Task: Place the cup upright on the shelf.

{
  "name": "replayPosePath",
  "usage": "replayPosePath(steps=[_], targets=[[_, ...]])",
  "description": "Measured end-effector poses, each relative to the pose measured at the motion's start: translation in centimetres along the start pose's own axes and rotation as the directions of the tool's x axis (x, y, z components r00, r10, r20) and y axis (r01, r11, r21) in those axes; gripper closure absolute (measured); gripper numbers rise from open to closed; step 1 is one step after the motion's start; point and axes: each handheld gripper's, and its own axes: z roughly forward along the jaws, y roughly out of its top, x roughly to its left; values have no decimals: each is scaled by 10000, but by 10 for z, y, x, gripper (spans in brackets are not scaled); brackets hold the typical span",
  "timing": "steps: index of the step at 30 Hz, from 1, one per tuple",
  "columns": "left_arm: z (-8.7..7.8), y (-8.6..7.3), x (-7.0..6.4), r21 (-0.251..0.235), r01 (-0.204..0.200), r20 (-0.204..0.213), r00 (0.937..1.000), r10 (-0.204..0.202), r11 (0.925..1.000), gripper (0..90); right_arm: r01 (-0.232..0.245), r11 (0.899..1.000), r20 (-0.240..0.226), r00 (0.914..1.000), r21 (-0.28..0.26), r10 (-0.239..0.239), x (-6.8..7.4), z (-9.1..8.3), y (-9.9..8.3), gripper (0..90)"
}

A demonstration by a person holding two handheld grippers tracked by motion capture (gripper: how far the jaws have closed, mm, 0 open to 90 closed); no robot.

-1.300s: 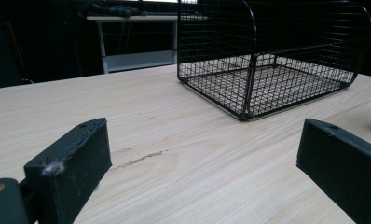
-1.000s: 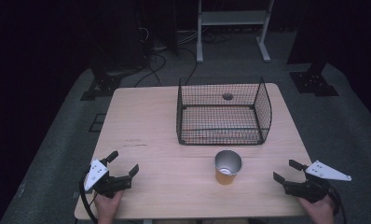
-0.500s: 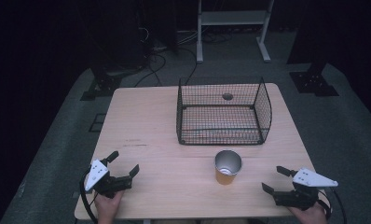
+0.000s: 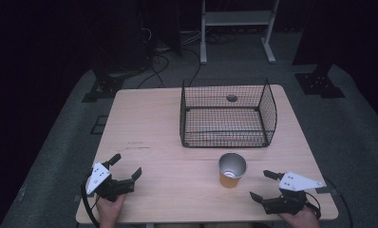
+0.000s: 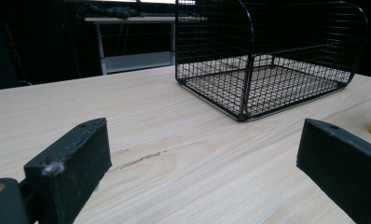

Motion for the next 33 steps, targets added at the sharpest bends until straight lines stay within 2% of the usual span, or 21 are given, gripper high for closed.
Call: replayPosePath(steps=[7, 17, 33], targets=[[0, 0, 0, 1, -3, -1, 10000, 3, 10000, 22, 109, 9999, -294, 9995, 14, -108, 7, 11, 7, 80], [0, 0, 0, -30, 6, 12, 10000, -6, 10000, 22, 386, 9991, -385, 9985, 201, -378, 14, 32, 21, 28], [0, 0, 0, -76, 32, 8, 10000, -31, 10000, 22, 587, 9981, -175, 9981, 203, -584, 13, 58, 40, 24]])
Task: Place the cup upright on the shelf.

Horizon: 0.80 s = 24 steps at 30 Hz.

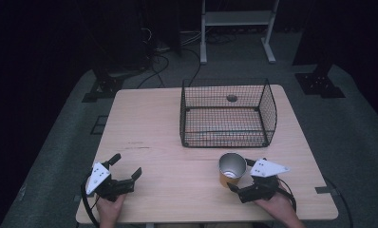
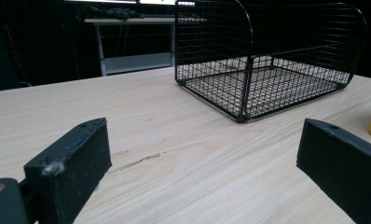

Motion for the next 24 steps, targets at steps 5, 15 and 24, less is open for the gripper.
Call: replayPosePath(steps=[5, 15, 24], targets=[[0, 0, 0, -7, -1, 6, 10000, 1, 10000, 22, 154, 9999, 41, 9999, -26, -154, -1, 9, 8, 26], [-1, 0, 0, -42, 13, 13, 10000, -13, 10000, 22, 186, 9998, 2, 9998, 10, -186, -3, 16, 15, 124], [-1, 0, 0, -38, 32, 17, 10000, -32, 10000, 22, 56, 10000, -566, 9984, 82, -51, -12, 17, 35, 126]])
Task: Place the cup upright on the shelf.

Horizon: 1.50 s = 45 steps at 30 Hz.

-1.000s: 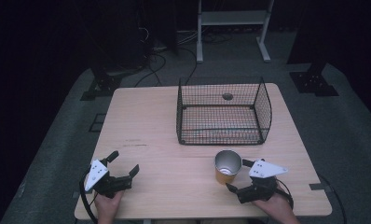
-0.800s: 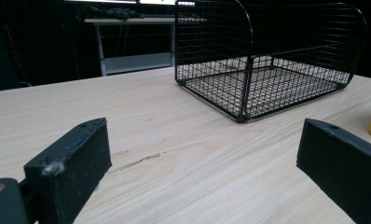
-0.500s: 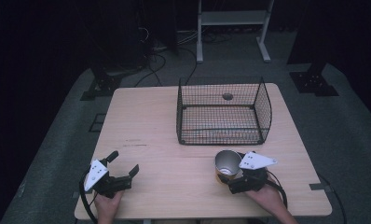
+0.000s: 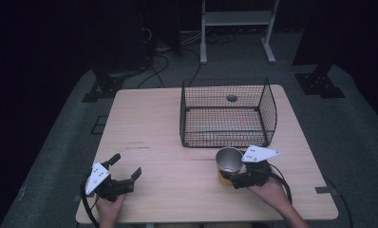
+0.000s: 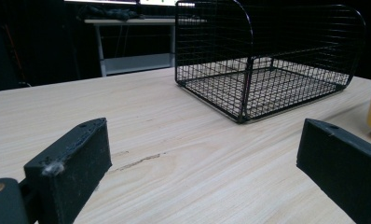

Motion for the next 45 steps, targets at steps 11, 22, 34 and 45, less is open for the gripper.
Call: replayPosePath(steps=[11, 22, 34, 45], targets=[[0, 0, 0, -6, 34, 2, 10000, -34, 10000, 22, 108, 9999, -701, 9975, -109, -116, -15, 0, 42, 125], [0, 0, 1, -25, 56, 42, 10000, -56, 10000, 22, 189, 9997, -1259, 9918, -160, -208, -34, 2, 86, 125], [1, 0, 1, -11, 81, 51, 10000, -80, 10000, 22, 88, 9999, -1379, 9904, -112, -103, -63, 4, 123, 125], [0, 0, 2, -9, 114, 56, 9999, -114, 9999, 22, 46, 10000, -1290, 9916, 22, -43, -84, 11, 146, 125]])
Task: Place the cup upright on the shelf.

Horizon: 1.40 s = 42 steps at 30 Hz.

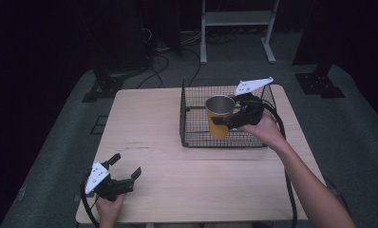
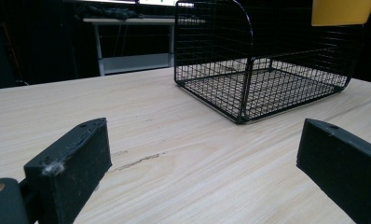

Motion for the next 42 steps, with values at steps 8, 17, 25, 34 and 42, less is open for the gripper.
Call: replayPosePath(steps=[8, 17, 25, 34, 42], targets=[[0, 0, 0, -6, 12, 11, 10000, -12, 10000, 22, -118, 9999, 103, 9999, -5, 118, -17, 8, 16, 125], [0, 0, 1, -10, 25, 47, 10000, -25, 10000, 22, -284, 9993, 249, 9993, 251, 278, -35, 21, 25, 125], [0, 0, 0, -74, 62, 37, 10000, -62, 10000, 22, -465, 9977, 411, 9982, 493, 445, -53, 36, 26, 125], [-1, 0, 1, -77, 65, 59, 10000, -64, 9999, 22, -897, 9935, 611, 9945, 699, 855, -76, 58, 17, 124], [-1, 0, 1, -95, 66, 69, 10000, -65, 9999, 22, -1342, 9877, 552, 9900, 801, 1301, -91, 74, 4, 124]])
